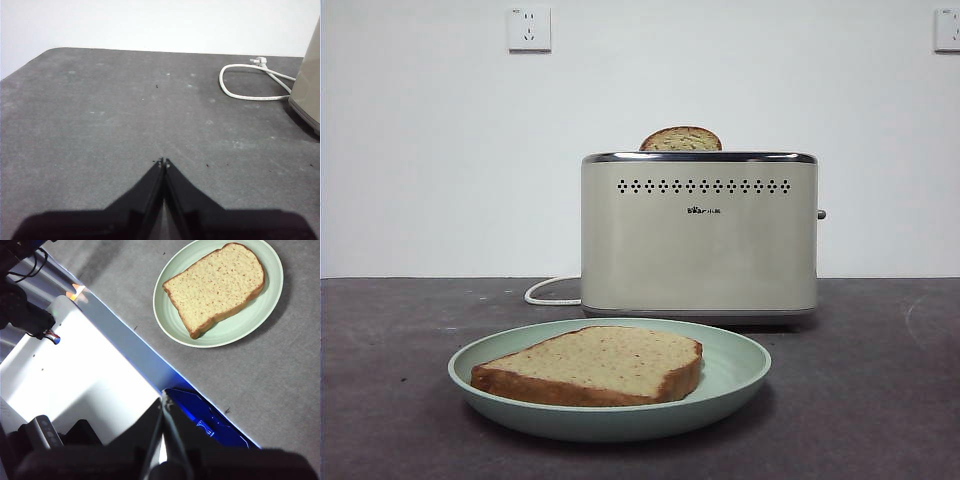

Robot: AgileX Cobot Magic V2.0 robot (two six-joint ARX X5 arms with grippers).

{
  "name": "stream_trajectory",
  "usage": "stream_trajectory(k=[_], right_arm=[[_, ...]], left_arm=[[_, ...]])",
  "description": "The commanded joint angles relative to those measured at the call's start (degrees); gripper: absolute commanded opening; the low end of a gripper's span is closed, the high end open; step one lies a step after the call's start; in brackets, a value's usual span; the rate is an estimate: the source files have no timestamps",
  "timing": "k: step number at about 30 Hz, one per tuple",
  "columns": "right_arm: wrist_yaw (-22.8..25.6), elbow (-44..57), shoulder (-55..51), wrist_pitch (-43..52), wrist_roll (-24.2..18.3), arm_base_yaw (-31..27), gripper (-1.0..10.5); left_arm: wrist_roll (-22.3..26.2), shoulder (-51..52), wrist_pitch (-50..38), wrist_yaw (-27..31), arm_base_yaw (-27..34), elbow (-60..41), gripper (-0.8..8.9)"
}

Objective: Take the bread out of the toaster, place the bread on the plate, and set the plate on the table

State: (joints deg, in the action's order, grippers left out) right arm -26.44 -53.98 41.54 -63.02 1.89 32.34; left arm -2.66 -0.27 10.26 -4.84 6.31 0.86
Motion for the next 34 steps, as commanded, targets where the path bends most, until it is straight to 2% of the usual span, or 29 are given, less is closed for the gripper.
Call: stream_trajectory(k=[1,8,11,13,14,20,24,29,34], right_arm=[[-0.2,0.2,-0.1,0.3,-0.3,0.1,0.0],[-0.2,0.2,-0.2,0.4,-0.6,-0.1,0.0],[2.6,0.2,-2.4,3.2,-8.0,-2.8,0.0],[2.4,0.2,-4.2,7.5,-11.2,-6.6,0.0],[2.3,0.2,-4.9,9.5,-11.5,-8.8,0.0],[2.8,2.6,-10.7,19.6,-10.5,-23.8,0.0],[2.8,11.5,-16.7,30.0,-10.7,-29.0,0.0],[3.5,29.9,-25.5,47.8,-10.2,-30.9,0.0],[13.1,42.9,-32.7,54.6,-5.7,-30.8,0.0]], left_arm=[[-0.5,0.1,-0.3,0.3,0.2,-0.7,-0.04],[-0.5,0.1,-0.3,0.2,0.2,-0.7,-0.04],[-0.5,0.1,-0.3,0.3,0.2,-0.7,-0.03],[-0.5,0.1,-0.3,0.3,0.2,-0.7,-0.03],[-0.5,0.1,-0.3,0.2,0.2,-0.7,-0.04],[-0.5,0.1,-0.3,0.3,0.2,-0.7,-0.04],[-0.5,0.1,-0.3,0.2,0.2,-0.7,-0.05],[-0.5,0.1,-0.3,0.3,0.2,-0.7,-0.05],[-0.5,0.1,-0.3,0.3,0.2,-0.7,-0.04]])
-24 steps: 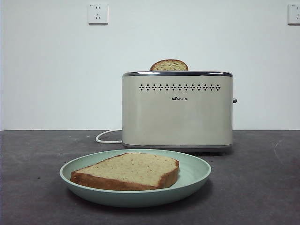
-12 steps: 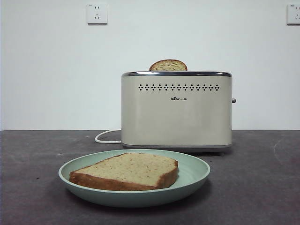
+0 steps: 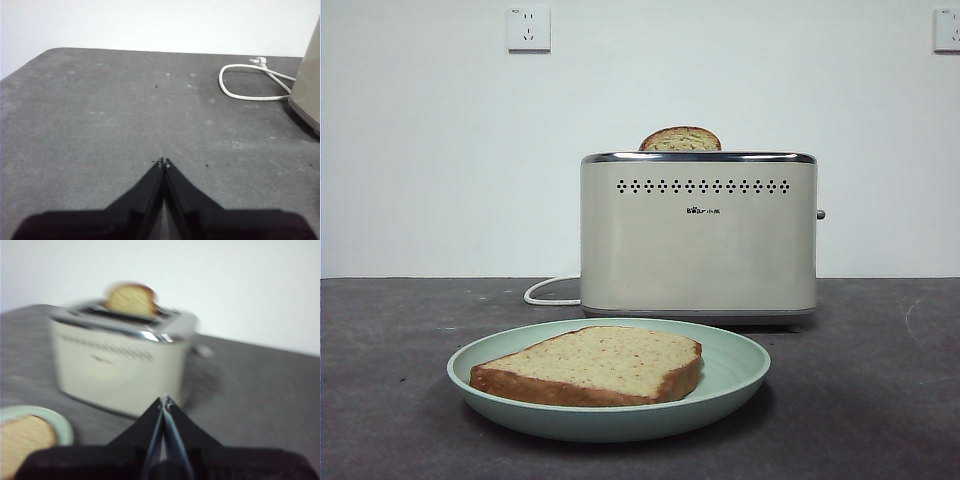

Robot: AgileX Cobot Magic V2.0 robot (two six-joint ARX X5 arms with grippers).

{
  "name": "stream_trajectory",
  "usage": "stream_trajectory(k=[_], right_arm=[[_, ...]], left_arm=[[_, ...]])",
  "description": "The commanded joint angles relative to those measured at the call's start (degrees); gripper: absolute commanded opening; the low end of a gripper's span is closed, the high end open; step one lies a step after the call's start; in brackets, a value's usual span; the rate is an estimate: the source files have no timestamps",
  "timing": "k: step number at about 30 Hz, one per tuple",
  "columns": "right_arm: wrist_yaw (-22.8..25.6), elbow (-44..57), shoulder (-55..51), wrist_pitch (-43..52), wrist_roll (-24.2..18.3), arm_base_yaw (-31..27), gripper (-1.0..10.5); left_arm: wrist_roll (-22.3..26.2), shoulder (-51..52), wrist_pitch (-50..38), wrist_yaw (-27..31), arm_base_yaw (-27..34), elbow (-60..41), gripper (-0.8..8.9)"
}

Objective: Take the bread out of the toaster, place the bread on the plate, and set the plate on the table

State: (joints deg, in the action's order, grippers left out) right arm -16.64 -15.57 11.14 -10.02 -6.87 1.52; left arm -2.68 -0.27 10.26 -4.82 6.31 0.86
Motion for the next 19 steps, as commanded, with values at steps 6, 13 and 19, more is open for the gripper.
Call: stream_trajectory(k=[6,13,19], right_arm=[[6.6,12.0,-8.8,1.6,5.2,0.2,0.0],[6.6,15.3,-11.1,0.2,6.1,0.9,0.0],[6.6,15.3,-11.1,0.4,6.0,0.8,0.0]], left_arm=[[-0.5,0.1,-0.3,0.2,0.2,-0.7,-0.04],[-0.5,0.1,-0.3,0.2,0.2,-0.7,-0.04],[-0.5,0.1,-0.3,0.2,0.2,-0.7,-0.04]])
